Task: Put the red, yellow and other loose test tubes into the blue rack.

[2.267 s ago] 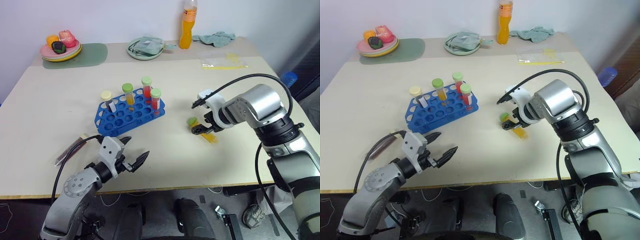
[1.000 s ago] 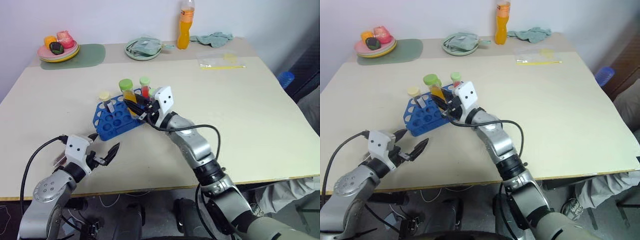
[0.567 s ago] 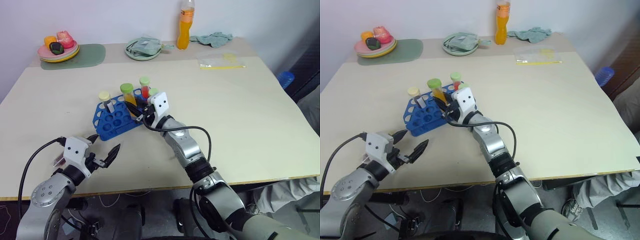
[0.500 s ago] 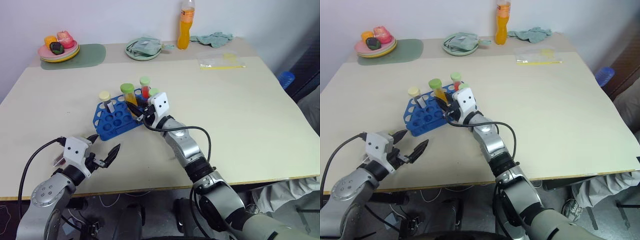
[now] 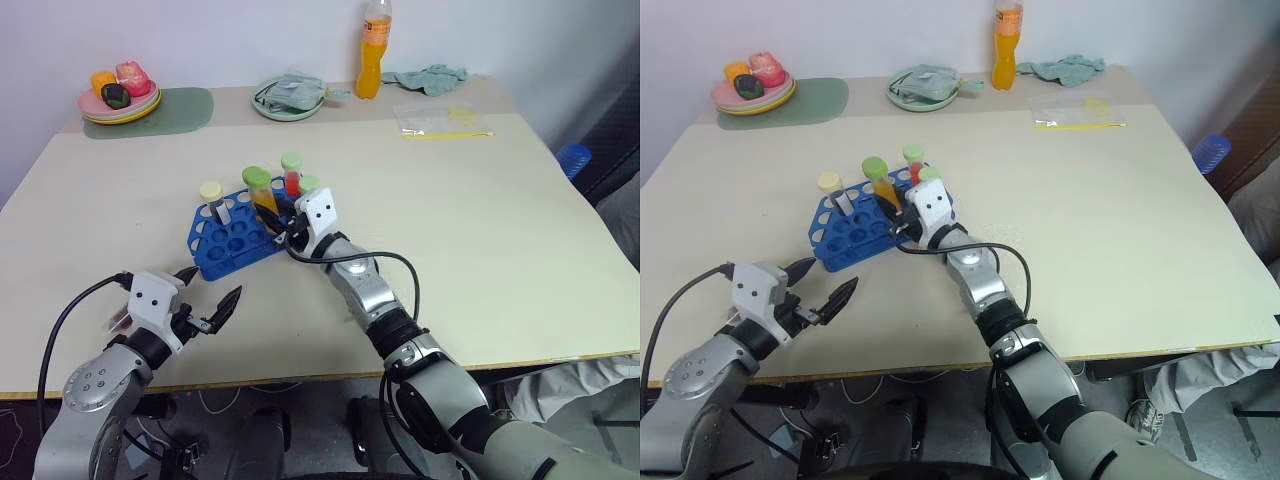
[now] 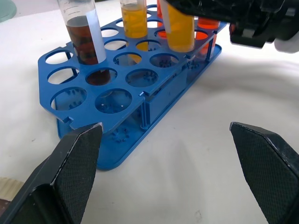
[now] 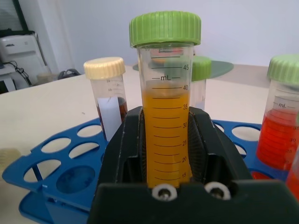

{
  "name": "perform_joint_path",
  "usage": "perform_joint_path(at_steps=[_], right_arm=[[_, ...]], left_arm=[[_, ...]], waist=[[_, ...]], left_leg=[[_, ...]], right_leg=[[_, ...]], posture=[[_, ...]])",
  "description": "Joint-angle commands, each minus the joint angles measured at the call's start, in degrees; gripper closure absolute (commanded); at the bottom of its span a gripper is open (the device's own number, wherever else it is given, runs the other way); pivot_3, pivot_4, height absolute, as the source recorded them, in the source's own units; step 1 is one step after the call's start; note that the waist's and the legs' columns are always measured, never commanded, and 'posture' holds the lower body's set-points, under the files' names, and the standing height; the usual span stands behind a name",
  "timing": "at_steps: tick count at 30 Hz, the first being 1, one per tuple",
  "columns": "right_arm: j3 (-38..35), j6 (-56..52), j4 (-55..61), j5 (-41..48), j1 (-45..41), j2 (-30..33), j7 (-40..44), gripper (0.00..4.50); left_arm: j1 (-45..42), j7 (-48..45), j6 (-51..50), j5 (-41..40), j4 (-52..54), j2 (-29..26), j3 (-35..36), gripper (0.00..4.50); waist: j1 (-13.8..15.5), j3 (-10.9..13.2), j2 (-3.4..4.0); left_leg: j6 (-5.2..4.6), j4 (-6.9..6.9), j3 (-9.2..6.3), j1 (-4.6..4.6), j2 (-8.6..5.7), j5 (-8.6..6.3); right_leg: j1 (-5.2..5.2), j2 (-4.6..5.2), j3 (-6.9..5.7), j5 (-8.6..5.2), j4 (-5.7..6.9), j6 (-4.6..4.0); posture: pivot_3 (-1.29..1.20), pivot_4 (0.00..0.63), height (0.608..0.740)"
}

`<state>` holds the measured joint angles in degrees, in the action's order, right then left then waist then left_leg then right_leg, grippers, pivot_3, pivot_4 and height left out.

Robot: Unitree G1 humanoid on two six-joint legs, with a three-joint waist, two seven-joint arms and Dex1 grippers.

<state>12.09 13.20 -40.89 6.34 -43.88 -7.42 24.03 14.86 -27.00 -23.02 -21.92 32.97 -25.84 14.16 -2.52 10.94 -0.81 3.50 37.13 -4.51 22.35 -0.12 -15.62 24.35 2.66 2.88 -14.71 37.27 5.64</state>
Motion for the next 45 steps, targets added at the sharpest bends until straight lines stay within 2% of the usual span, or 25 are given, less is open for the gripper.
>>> perform_joint_path(at_steps=[1,2,4,5,9,10,15,18,21,24,27,32,39,45], right_arm=[[-1.16,2.25,-0.6,-0.09,-2.58,-3.49,-0.7,3.79],[-1.11,2.42,-0.49,0.4,-2.28,-3.54,0.28,3.79],[-1.1,2.55,0.65,1.74,-1.55,-3.68,2.45,2.74],[-1.08,2.87,1.45,2.08,-1.25,-3.7,3.07,2.36],[0.65,4.87,6.71,-0.3,-0.63,-2.99,2.17,0.28],[1.13,4.64,8.63,-0.58,-0.42,-2.75,2.31,0.04],[2.58,-3.43,23.04,2.54,1.84,-0.37,6.0,0.04],[2.65,-9.92,31.23,4.24,2.91,2.57,8.68,0.04],[2.42,-16.82,38.12,6.37,4.05,8.07,13.3,0.04],[2.83,-21.24,42.54,6.92,5.54,14.85,18.15,0.04],[2.86,-23.38,45.3,7.51,7.09,20.59,22.51,0.04],[3.83,-25.1,47.95,7.85,9.7,25.11,26.9,0.04],[5.08,-25.29,51.0,6.78,13.67,27.69,28.41,0.04],[5.23,-26.44,52.52,6.48,15.53,27.16,26.74,0.04]], left_arm=[[-0.22,0.3,0.88,-0.19,2.23,0.1,-0.13,0.0],[-0.17,0.31,0.87,-0.15,2.28,0.08,-0.14,0.0],[-0.07,0.35,0.79,-0.13,2.36,0.02,-0.04,0.0],[-0.01,0.43,0.7,-0.07,2.42,-0.04,0.04,0.0],[0.45,1.33,-1.24,-0.88,3.13,-0.46,1.7,0.0],[0.6,1.32,-1.97,-1.52,3.45,-0.77,2.36,0.0],[0.05,1.12,-9.75,-8.46,6.29,-4.23,8.28,0.0],[-3.2,3.55,-17.01,-10.53,6.69,-9.11,13.19,0.0],[-7.63,3.98,-28.05,-14.64,4.79,-16.92,18.37,0.0],[-10.32,1.97,-40.21,-15.07,1.82,-28.51,18.26,0.0],[-17.8,-2.61,-57.59,-20.29,-7.25,-39.48,12.61,0.0],[-30.87,-7.41,-59.96,-19.05,-15.22,-46.8,-1.85,0.0],[-45.24,-14.38,-55.15,-9.61,-24.22,-47.88,-26.25,0.0],[-49.95,-20.09,-52.62,-4.51,-29.19,-47.76,-34.18,0.0]], waist=[[0.01,0.0,0.0],[0.0,0.0,0.0],[-0.03,0.0,0.0],[-0.07,0.0,0.0],[-0.15,0.01,0.01],[-0.2,0.01,0.02],[-0.11,0.0,0.01],[0.18,0.01,0.01],[0.22,0.01,-0.02],[-0.1,0.02,-0.02],[-0.24,0.06,-0.01],[-0.85,0.09,0.0],[-0.92,0.09,-0.02],[-1.17,0.11,-0.08]], left_leg=[[0.0,0.0,0.0,0.0,0.0,0.0],[0.0,0.0,0.0,0.0,0.0,0.0],[0.0,0.0,0.0,0.0,0.0,0.0],[0.0,0.0,0.0,0.0,0.0,0.0],[0.0,0.0,0.0,0.0,0.01,0.0],[0.0,-0.01,0.0,0.0,0.01,0.0],[0.0,-0.02,-0.05,0.0,0.03,0.0],[0.0,0.0,-0.09,0.01,0.02,0.0],[0.01,0.06,-0.16,0.0,-0.01,0.01],[0.01,0.02,-0.2,-0.01,-0.03,0.01],[0.01,-0.04,-0.16,-0.02,-0.02,0.01],[0.0,-0.08,-0.15,-0.05,0.0,0.01],[0.02,-0.06,-0.07,0.03,-0.03,0.01],[0.02,-0.04,-0.08,0.07,-0.02,0.02]], right_leg=[[0.0,0.0,0.0,0.0,0.0,0.0],[0.0,0.0,0.0,0.0,0.0,0.0],[0.0,0.0,0.0,0.0,0.0,0.0],[0.0,0.0,0.0,0.0,0.0,0.0],[0.01,-0.01,0.0,0.0,0.01,0.0],[0.02,-0.02,0.0,0.0,0.02,0.0],[0.05,-0.03,0.0,0.0,0.06,0.0],[0.02,-0.01,-0.03,0.0,0.06,-0.01],[-0.05,-0.01,-0.09,0.0,0.04,0.0],[-0.08,-0.04,-0.14,-0.02,0.03,0.0],[-0.04,-0.08,-0.11,-0.03,0.02,0.0],[-0.02,-0.1,-0.1,-0.04,0.05,0.0],[0.04,-0.06,-0.06,-0.04,0.04,0.01],[0.08,-0.09,-0.05,-0.04,0.05,0.01]], posture=[[0.0,0.15,0.74],[0.0,0.15,0.74],[0.0,0.15,0.74],[0.0,0.15,0.74],[0.0,0.15,0.74],[0.0,0.15,0.74],[0.0,0.15,0.74],[0.0,0.15,0.74],[0.0,0.15,0.74],[0.0,0.15,0.74],[0.0,0.15,0.74],[0.0,0.15,0.74],[0.0,0.15,0.74],[0.0,0.15,0.74]])
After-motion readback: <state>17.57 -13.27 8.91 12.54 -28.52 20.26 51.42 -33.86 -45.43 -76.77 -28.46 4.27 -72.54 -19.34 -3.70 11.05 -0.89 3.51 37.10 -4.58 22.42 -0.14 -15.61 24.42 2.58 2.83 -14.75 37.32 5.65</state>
